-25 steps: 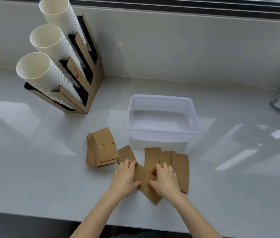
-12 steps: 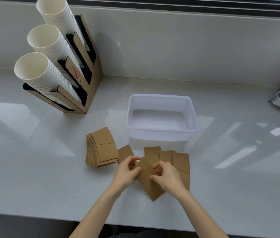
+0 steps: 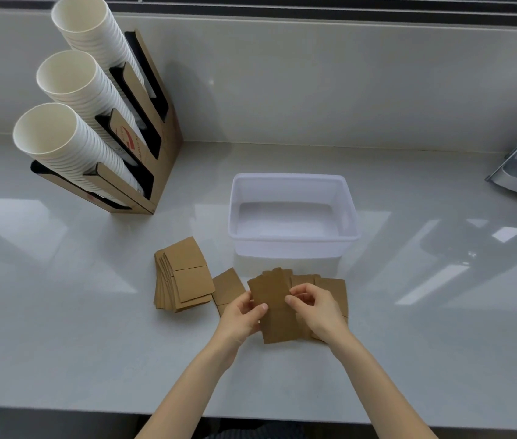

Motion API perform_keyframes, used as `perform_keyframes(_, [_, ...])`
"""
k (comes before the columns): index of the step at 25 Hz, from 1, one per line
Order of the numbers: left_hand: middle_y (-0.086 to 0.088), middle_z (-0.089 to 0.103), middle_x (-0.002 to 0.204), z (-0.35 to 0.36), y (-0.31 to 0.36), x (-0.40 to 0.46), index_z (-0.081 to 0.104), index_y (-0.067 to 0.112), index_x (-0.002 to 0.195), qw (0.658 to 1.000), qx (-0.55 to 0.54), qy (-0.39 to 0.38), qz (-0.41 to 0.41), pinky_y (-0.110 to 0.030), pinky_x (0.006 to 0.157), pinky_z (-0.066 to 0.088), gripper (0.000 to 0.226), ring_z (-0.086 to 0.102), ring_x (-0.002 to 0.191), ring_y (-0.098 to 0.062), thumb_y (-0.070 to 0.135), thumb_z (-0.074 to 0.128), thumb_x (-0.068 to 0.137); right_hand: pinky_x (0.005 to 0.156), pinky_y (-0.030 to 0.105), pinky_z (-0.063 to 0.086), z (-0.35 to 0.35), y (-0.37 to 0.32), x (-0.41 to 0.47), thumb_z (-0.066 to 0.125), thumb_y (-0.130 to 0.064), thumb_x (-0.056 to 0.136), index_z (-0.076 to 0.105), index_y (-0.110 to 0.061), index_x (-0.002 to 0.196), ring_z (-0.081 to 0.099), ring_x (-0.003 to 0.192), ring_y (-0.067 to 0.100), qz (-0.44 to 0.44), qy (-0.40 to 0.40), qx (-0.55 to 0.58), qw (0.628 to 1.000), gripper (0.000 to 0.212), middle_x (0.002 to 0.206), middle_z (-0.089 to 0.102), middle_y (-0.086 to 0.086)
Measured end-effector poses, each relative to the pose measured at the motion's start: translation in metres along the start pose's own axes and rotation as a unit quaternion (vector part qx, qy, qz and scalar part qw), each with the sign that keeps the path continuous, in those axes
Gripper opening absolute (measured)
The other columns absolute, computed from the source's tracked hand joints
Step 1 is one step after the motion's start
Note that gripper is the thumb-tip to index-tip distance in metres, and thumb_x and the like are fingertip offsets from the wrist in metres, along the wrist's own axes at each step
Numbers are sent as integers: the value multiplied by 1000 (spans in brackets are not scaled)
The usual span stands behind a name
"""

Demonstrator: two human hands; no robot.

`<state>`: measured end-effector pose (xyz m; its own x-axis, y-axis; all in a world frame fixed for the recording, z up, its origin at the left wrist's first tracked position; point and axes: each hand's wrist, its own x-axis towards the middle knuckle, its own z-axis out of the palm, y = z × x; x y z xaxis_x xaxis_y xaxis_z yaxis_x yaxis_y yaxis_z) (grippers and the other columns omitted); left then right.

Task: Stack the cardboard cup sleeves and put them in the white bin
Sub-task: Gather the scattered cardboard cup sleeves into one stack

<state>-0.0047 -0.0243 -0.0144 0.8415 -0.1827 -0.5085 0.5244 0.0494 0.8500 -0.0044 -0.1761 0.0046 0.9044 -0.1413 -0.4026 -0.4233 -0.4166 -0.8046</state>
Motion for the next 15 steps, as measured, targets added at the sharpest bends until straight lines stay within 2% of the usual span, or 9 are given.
perform_keyframes(3, [-2, 65, 107, -2, 3, 2, 55, 16, 117, 1000, 1, 15, 7, -24, 72, 55, 28, 63, 100, -20, 11, 51, 89, 77, 24, 45, -9, 7, 2, 53, -23, 88, 62, -19, 92, 59, 92, 18, 3, 43, 26, 999, 11, 90, 63, -3])
perform_keyframes(6, [1, 66, 104, -6, 7, 2, 56, 17, 115, 1000, 2, 17, 1, -22, 66, 56, 26, 65, 93, -17, 12, 50, 90, 87, 34, 44, -20, 21, 3, 53, -30, 87, 56, -18, 110, 52, 107, 22, 41, 124, -109, 985, 26, 117, 53, 6])
perform_keyframes(8, [2, 66, 103, -6, 9, 2, 56, 17, 114, 1000, 8, 25, -5, -22, 65, 56, 25, 66, 91, -16, 13, 50, 90, 96, 38, 39, -22, 27, 2, 55, -36, 85, 45, -18, 124, 42, 119, 29, 77, 139, -189, 969, 44, 127, 42, 11])
perform_keyframes(11, [2, 66, 102, -5, 10, 2, 55, 17, 114, 999, 14, 36, -10, -22, 64, 55, 25, 65, 92, -17, 13, 49, 91, 103, 40, 33, -19, 29, 2, 58, -43, 82, 28, -9, 136, 35, 124, 35, 121, 137, -238, 954, 71, 132, 34, 18])
perform_keyframes(15, [4, 66, 99, -4, 12, 0, 55, 17, 113, 999, 19, 43, -6, -17, 57, 54, 24, 64, 88, -13, 13, 49, 91, 102, 40, 35, -15, 31, 5, 63, -46, 77, 32, 3, 128, 37, 123, 36, 151, 137, -274, 940, 77, 131, 36, 20])
